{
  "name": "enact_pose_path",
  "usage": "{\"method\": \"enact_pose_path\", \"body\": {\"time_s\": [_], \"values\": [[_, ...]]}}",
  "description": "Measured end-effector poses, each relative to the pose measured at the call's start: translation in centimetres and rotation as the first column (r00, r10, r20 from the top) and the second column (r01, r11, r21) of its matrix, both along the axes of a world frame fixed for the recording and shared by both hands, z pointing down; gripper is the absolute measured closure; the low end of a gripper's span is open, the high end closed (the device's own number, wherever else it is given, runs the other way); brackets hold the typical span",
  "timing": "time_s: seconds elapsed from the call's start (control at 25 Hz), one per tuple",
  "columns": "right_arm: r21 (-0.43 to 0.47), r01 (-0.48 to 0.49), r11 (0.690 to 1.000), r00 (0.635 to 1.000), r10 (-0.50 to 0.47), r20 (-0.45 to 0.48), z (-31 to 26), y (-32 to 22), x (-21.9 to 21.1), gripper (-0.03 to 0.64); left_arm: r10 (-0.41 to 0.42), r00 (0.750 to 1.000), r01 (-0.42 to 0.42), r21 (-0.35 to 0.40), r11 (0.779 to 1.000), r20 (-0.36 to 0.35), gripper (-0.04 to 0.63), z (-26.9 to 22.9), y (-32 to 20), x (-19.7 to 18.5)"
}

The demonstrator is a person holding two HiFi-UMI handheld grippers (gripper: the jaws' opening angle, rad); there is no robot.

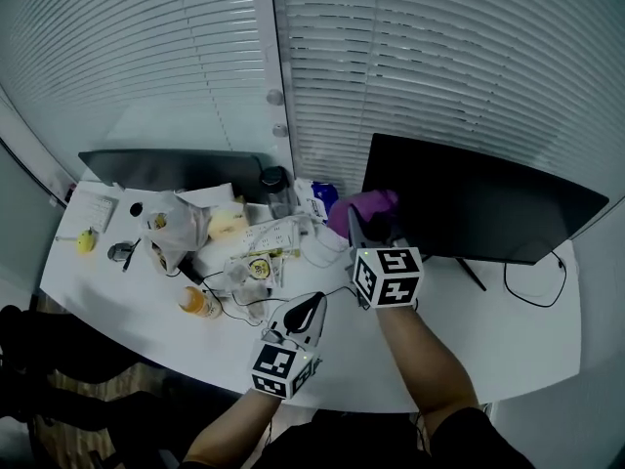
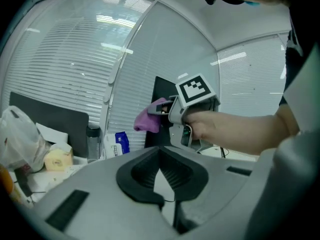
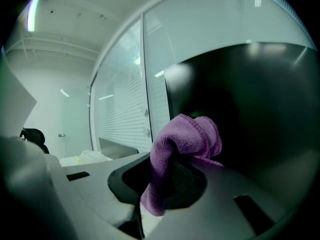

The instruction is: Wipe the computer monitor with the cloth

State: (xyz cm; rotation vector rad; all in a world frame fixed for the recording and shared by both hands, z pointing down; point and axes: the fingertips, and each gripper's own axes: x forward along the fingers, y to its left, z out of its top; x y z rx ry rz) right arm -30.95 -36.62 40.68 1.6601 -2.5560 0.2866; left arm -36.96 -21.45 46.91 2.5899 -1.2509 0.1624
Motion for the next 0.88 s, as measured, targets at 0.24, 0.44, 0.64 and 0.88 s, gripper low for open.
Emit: {"method": "enact_pose_path", "body": {"time_s": [0.24,0.44,0.64,0.88], "values": [[0.095,-0.004,0.995,1.000,0.004,-0.001,-6.6,-0.3,0.2,0.555,0.028,0.999,-0.027,0.060,0.998,-0.016,0.591,-3.4,-1.3,1.0],[0.151,-0.015,0.988,1.000,0.015,0.006,-10.8,-0.2,1.0,0.557,0.050,0.999,-0.047,0.104,0.993,-0.021,0.592,-5.7,-1.5,1.6],[0.208,-0.021,0.978,1.000,0.023,-0.008,-13.7,0.5,1.6,0.556,0.066,0.998,-0.063,0.144,0.988,-0.020,0.592,-7.1,-1.1,2.3],[0.250,-0.028,0.968,0.999,0.034,-0.020,-16.0,1.6,2.3,0.557,0.082,0.996,-0.077,0.175,0.982,-0.018,0.591,-8.5,-0.7,3.0]]}}
